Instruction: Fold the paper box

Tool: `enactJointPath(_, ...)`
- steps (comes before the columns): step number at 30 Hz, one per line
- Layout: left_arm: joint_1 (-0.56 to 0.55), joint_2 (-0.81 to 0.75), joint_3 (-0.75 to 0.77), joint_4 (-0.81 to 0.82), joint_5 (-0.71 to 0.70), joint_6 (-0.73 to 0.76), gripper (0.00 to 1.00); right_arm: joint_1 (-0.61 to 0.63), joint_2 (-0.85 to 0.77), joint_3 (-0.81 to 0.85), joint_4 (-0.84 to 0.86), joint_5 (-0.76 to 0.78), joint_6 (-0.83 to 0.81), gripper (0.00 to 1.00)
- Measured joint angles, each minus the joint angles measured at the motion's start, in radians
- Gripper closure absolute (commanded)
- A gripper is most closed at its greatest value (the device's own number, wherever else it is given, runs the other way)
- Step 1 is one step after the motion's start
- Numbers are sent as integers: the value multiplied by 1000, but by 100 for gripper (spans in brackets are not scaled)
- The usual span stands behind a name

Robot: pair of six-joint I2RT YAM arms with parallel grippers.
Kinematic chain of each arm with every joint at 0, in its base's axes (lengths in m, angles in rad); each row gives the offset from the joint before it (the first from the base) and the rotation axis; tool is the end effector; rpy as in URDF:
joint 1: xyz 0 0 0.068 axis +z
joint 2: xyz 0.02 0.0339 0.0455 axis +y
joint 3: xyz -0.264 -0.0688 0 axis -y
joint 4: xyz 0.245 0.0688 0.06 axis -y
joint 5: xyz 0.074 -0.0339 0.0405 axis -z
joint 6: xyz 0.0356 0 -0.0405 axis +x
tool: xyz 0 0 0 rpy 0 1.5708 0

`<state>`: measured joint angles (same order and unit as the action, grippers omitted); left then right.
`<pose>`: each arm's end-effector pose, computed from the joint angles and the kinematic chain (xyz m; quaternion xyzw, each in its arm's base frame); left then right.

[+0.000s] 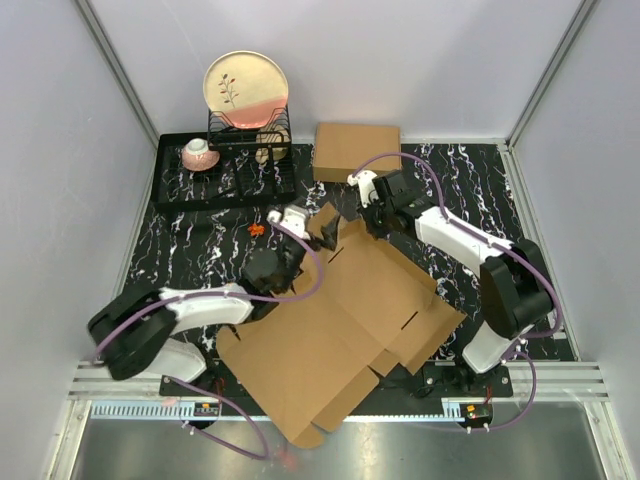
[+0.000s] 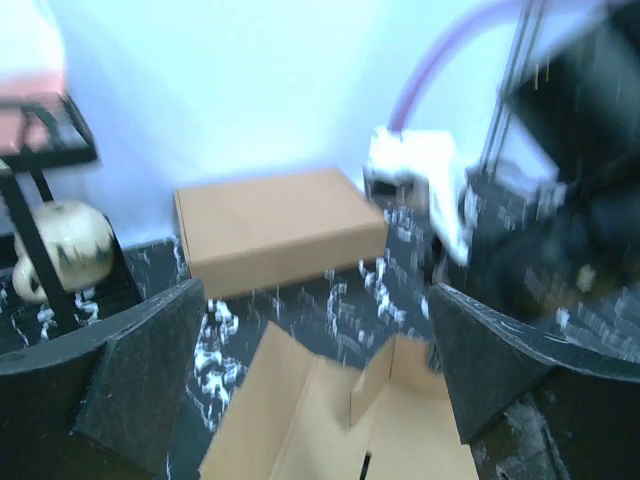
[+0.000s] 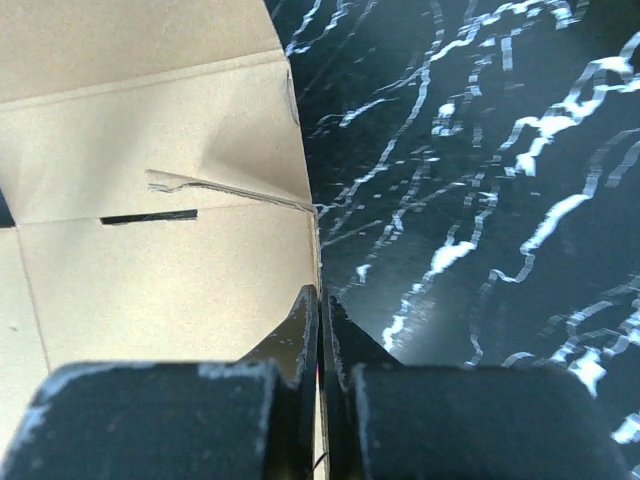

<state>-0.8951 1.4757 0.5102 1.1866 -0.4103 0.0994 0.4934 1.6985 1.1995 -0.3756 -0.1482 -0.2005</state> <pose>0.1910 -0.2156 0.2324 0.1520 0.6135 -0.1788 0.7540 0.3212 0.1787 0.2270 -0.3425 0.8730 0.1185 0.3264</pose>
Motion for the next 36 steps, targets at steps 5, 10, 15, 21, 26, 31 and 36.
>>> enactJointPath(5,1,-224,103,-195,-71,-51,1,81,-60,-24,17,210,-31,100)
enactJointPath(10,74,-266,178,-460,-80,-124,2,157,-111,-116,63,316,-72,100)
enactJointPath(15,224,-252,183,-640,-16,-224,2,182,-184,-224,104,343,-79,100)
enactJointPath(21,281,-149,209,-750,42,-283,1,184,-248,-301,145,349,-55,100)
enactJointPath(26,295,-109,209,-826,97,-322,1,210,-252,-325,160,359,-32,100)
enactJointPath(31,316,-122,209,-846,129,-347,1,264,-252,-325,169,407,-35,100)
enactJointPath(36,325,-107,250,-897,243,-339,4,283,-262,-325,164,446,-39,100)
